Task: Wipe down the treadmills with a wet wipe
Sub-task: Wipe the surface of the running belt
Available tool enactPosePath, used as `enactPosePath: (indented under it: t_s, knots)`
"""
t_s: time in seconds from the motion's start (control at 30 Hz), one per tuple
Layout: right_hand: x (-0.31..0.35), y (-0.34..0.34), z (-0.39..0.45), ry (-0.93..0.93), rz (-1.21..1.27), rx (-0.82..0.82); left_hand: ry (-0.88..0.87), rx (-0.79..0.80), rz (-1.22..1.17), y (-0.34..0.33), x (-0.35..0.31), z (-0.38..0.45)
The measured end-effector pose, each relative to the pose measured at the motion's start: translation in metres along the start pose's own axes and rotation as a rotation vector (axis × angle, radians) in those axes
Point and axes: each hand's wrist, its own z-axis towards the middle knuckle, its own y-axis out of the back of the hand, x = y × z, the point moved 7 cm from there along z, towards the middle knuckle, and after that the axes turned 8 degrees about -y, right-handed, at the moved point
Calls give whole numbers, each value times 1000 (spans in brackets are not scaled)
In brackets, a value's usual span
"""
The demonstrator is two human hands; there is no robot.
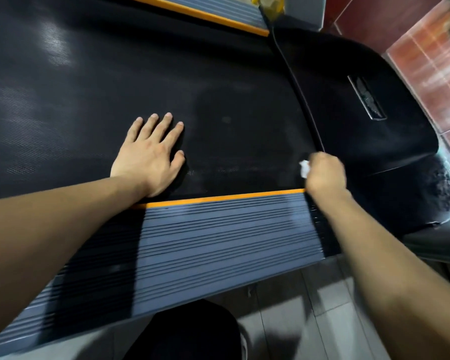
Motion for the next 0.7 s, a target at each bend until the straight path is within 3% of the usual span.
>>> enactPosePath:
  t_s: [0.07, 0.17, 0.27, 0.43, 0.53, 0.6, 0.7]
  knots:
    - [-12, -4, 6, -101, 20, 55, 4, 1, 7, 0, -1, 0]
    - [17, -15, -14, -110, 180, 135, 3, 5, 18, -2, -1, 0]
    - [79, -21, -63, 53, 310, 182, -6, 6, 28, -1, -2, 1]
    - [185, -23, -155, 496, 450, 291, -18, 5, 9, 1, -1, 1]
    - [186, -23, -150, 661, 358, 235, -39, 1, -12, 3, 1, 3]
    - [181, -21, -132, 746, 272, 101, -77, 13, -27, 4, 4, 1]
    - [169, -16, -86, 572, 236, -105, -118, 50, 9, 8, 14, -13]
